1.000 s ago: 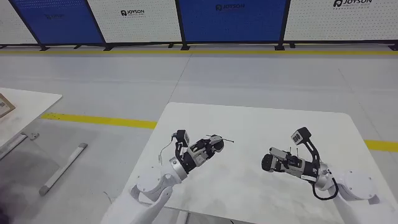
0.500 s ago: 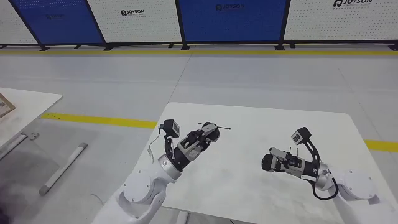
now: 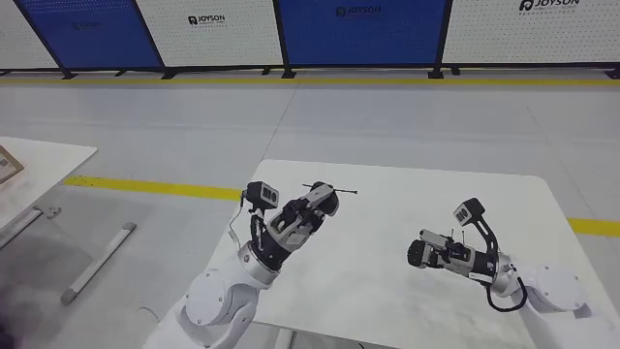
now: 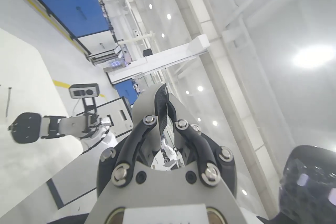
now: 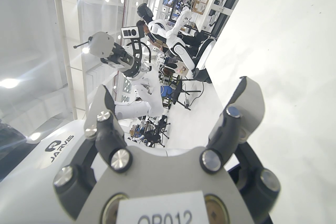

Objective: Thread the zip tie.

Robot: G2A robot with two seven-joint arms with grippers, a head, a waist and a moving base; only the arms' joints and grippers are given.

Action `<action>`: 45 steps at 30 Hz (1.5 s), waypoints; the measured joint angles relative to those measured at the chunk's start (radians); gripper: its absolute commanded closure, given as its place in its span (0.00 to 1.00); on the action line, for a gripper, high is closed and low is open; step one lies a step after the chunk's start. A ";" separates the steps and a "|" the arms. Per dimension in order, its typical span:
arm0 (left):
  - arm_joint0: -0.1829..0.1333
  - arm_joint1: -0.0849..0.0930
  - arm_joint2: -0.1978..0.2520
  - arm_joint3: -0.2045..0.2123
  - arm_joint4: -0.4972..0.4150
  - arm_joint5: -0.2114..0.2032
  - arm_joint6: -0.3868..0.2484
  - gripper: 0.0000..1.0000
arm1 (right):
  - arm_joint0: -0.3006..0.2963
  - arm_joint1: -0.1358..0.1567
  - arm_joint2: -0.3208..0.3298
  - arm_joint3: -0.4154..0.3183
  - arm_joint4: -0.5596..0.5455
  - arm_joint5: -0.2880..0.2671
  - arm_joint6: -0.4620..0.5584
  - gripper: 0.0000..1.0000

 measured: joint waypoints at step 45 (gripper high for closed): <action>-0.016 -0.002 0.112 0.198 0.199 0.316 -0.080 1.00 | 0.000 0.000 0.000 0.000 0.000 0.000 0.000 0.00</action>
